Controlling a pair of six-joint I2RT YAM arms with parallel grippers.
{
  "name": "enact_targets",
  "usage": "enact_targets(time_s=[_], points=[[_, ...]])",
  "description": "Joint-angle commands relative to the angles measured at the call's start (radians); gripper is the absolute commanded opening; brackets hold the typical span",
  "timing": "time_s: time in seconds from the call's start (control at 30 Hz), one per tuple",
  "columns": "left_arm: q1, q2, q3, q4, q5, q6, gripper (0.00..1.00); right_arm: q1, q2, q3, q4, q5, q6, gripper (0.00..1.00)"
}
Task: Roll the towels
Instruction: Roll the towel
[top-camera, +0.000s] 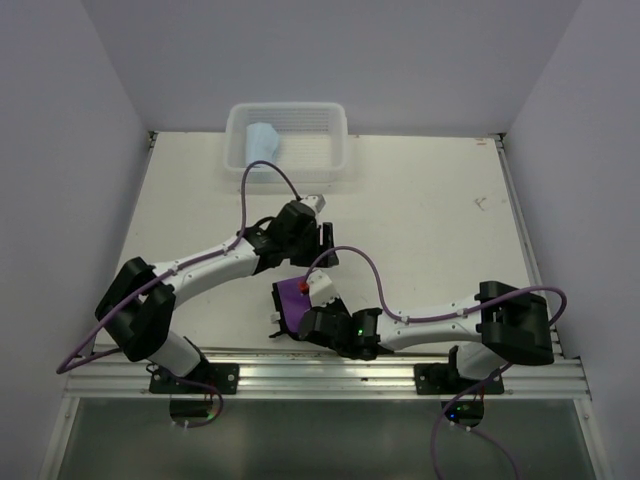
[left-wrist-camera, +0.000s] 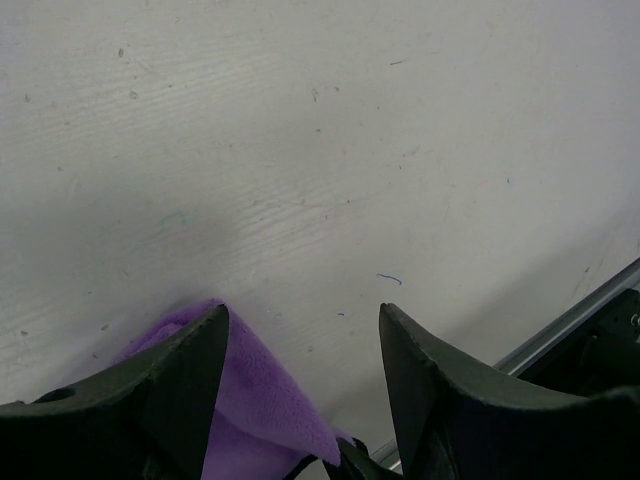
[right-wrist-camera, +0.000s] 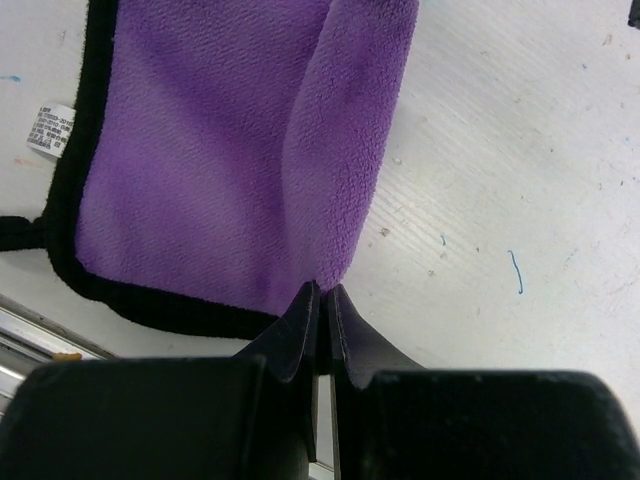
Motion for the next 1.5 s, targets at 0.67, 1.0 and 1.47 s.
enact_targets(time_s=[0.67, 1.0, 1.47], points=[[-0.106, 0.031, 0.075, -0.201, -0.142, 0.056, 0.64, 0.022, -0.002, 0.019, 0.035, 0.091, 0.012, 0.0], [-0.127, 0.046, 0.083, -0.242, -0.199, 0.072, 0.61, 0.025, 0.001, 0.013, 0.035, 0.103, 0.026, 0.0], [-0.143, 0.074, 0.072, -0.25, -0.272, 0.059, 0.56, 0.03, -0.01, 0.004, 0.043, 0.109, 0.028, 0.0]])
